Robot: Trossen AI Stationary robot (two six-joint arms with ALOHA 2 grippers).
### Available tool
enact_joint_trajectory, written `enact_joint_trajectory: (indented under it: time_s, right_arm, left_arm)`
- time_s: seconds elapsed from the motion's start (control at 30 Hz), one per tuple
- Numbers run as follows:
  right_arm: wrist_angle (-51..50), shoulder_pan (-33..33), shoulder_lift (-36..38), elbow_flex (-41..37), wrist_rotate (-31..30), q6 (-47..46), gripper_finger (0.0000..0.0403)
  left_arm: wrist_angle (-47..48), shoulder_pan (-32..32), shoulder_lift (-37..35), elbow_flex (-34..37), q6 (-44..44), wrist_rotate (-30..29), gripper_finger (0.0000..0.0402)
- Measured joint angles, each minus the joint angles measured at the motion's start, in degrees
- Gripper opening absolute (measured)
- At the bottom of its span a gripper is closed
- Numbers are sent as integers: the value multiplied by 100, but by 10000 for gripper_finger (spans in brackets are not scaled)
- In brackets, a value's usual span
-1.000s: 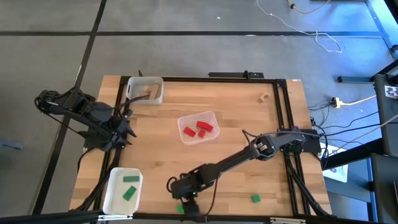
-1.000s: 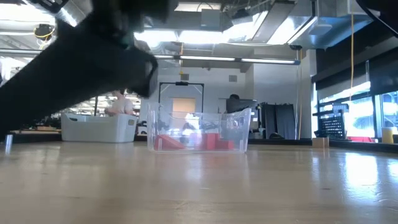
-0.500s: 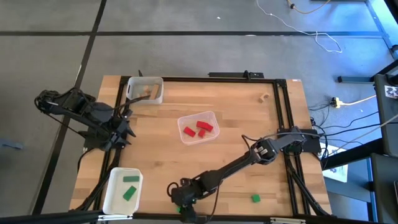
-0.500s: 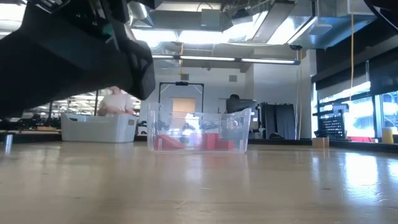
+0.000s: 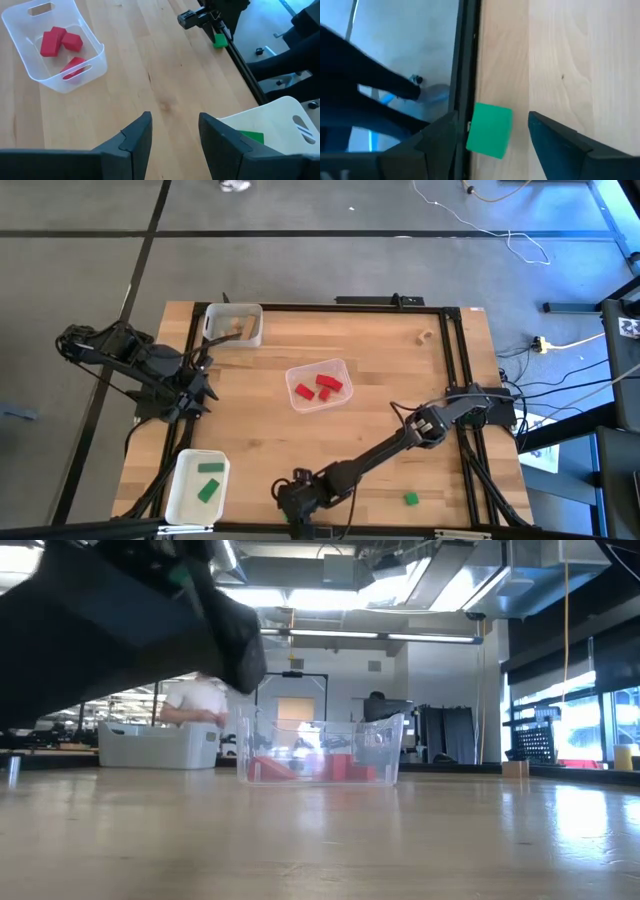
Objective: Sort & place blocks by color
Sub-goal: Put the green block into the white bin
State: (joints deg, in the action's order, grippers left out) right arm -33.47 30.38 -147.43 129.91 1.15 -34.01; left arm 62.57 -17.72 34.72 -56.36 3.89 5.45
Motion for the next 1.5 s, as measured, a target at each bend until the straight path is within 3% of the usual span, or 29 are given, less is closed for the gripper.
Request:
enact_joint_trajectory:
  time_s: [0.3, 0.8, 1.5]
  right_arm:
    - [167, 136, -216, -2, -52, 3, 243]
    - [-174, 170, -325, 17, -684, 174, 243]
    - [-510, -234, -325, 7, -1056, 898, 243]
  left_arm:
    - [-4, 2, 4, 0, -1, -5, 153]
    - [-7, 2, 2, 0, 12, -7, 153]
    - [-7, 2, 2, 0, 18, -2, 153]
